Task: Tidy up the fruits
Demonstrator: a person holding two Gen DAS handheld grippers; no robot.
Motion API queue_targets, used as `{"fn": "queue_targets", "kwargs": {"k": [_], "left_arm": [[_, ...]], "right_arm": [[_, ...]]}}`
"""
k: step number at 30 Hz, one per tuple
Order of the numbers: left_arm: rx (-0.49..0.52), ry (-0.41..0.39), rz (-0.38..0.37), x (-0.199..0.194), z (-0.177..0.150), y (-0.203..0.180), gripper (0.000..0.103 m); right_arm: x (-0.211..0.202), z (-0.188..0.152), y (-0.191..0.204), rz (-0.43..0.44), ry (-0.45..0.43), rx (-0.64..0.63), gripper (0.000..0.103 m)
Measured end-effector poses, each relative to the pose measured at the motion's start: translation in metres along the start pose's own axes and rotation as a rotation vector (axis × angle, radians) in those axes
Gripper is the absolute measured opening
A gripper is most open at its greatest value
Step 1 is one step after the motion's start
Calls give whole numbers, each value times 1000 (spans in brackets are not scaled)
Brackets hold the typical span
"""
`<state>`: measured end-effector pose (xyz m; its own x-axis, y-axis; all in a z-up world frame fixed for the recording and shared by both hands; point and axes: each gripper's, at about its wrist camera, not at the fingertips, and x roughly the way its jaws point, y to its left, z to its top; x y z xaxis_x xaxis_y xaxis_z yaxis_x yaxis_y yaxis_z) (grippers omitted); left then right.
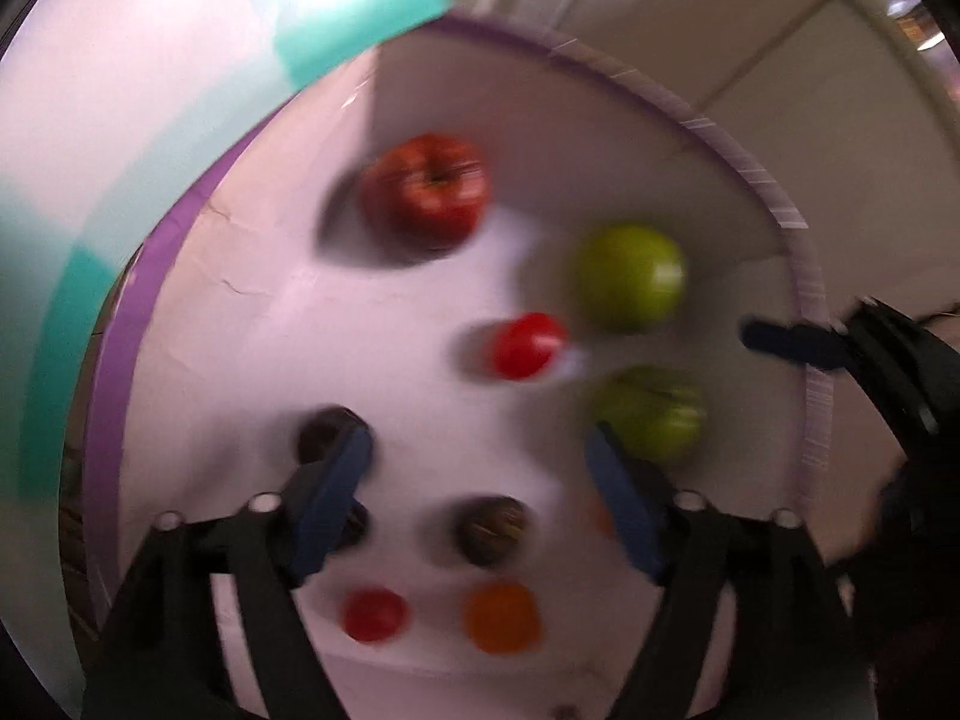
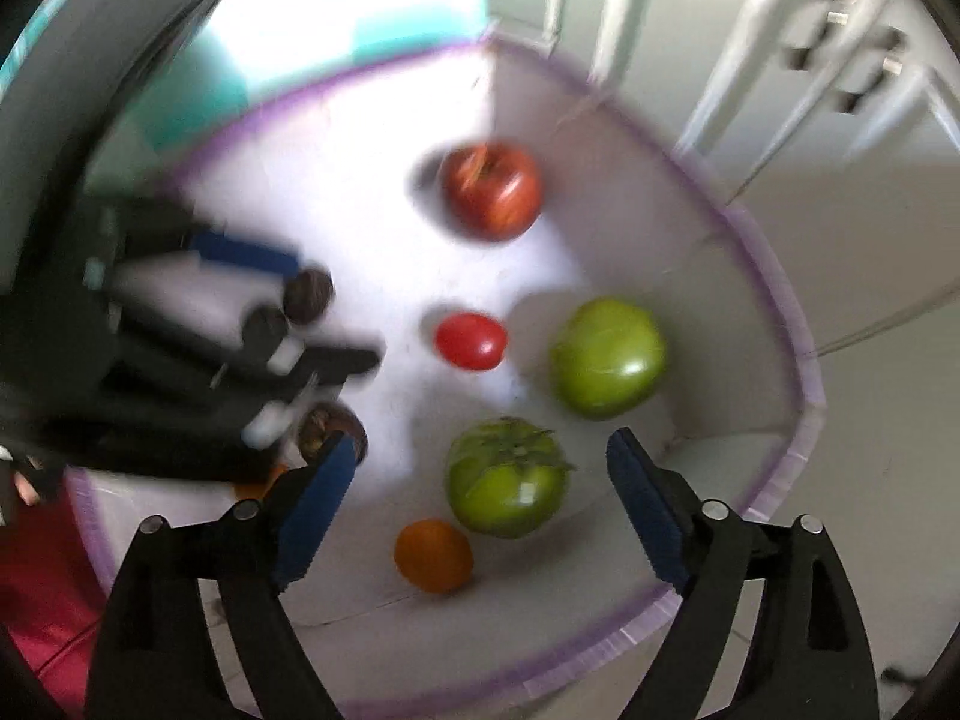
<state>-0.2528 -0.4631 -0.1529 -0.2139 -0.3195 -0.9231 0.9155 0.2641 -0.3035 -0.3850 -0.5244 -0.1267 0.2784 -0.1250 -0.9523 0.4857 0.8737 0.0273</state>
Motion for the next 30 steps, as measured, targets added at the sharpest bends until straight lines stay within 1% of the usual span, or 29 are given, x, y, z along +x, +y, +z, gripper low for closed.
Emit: {"fn": "queue_targets", "kwargs": {"k": [1, 2, 3, 4, 5, 6, 7, 8, 9, 10, 12, 13, 14, 15, 16, 17, 18, 19, 20, 21, 22, 23, 24, 25, 26, 28, 30], "left_arm": [[-6, -42, -65, -18, -8, -2, 80], [-16, -88, -113, -34, -14, -2, 81], [-18, -137, -148, -53, -22, -3, 85], [-7, -177, -166, -68, -27, -7, 88], [18, -235, -175, -88, -31, -14, 96], [47, -294, -166, -107, -39, -20, 101], [95, -374, -144, -134, -48, -33, 101], [145, -432, -131, -156, -56, -40, 101], [174, -472, -108, -172, -61, -47, 101], [211, -536, -48, -194, -70, -56, 101], [261, -633, 40, -227, -83, -69, 101], [263, -688, 108, -242, -92, -72, 101], [244, -726, 185, -252, -106, -72, 101], [215, -749, 266, -260, -111, -71, 101], [169, -759, 371, -263, -116, -67, 101], [145, -742, 425, -259, -117, -63, 101], [133, -722, 444, -259, -117, -58, 101], [111, -668, 450, -250, -116, -49, 101], [100, -636, 447, -243, -116, -45, 101], [82, -571, 455, -229, -115, -38, 101], [78, -530, 462, -220, -116, -33, 101], [75, -478, 467, -203, -114, -31, 101], [79, -405, 468, -185, -112, -27, 101], [82, -363, 464, -167, -114, -23, 101], [81, -313, 457, -148, -116, -19, 101], [77, -217, 443, -126, -116, -14, 101], [101, -179, 484, -112, -119, -19, 101]], "right_arm": [[-10, -2, -5, 1, -23, 15, 87], [-23, -5, -9, -3, -66, 27, 87], [-39, -7, -11, -10, -121, 14, 87], [-53, -5, -12, -25, -172, 9, 87], [-60, -15, -19, -32, -207, 8, 87], [-72, -14, -19, -33, -246, 13, 87], [-86, -12, -17, -25, -294, 23, 87], [-98, -12, -14, -15, -348, 35, 87], [-109, -13, -7, -2, -400, 46, 87], [-121, -12, 2, 8, -444, 56, 87], [-150, -11, 16, 14, -577, 85, 87], [-162, -14, 22, 12, -630, 95, 87], [-171, -16, 27, 6, -686, 106, 87], [-177, -18, 33, -4, -728, 121, 87], [-175, -16, 39, -26, -720, 135, 87], [-179, -13, 41, -41, -679, 140, 87], [-172, -9, 44, -60, -612, 141, 87], [-159, -6, 47, -83, -550, 154, 87], [-152, -6, 48, -94, -526, 171, 87], [-142, -8, 50, -109, -492, 189, 87], [-130, -9, 51, -117, -453, 204, 87], [-114, -11, 52, -118, -398, 221, 87], [-102, -13, 53, -125, -356, 233, 87], [-88, -15, 53, -135, -303, 244, 87], [-77, -17, 53, -127, -269, 248, 87], [-61, -23, 54, -113, -221, 258, 87], [-47, -27, 52, -115, -183, 278, 87]]}}
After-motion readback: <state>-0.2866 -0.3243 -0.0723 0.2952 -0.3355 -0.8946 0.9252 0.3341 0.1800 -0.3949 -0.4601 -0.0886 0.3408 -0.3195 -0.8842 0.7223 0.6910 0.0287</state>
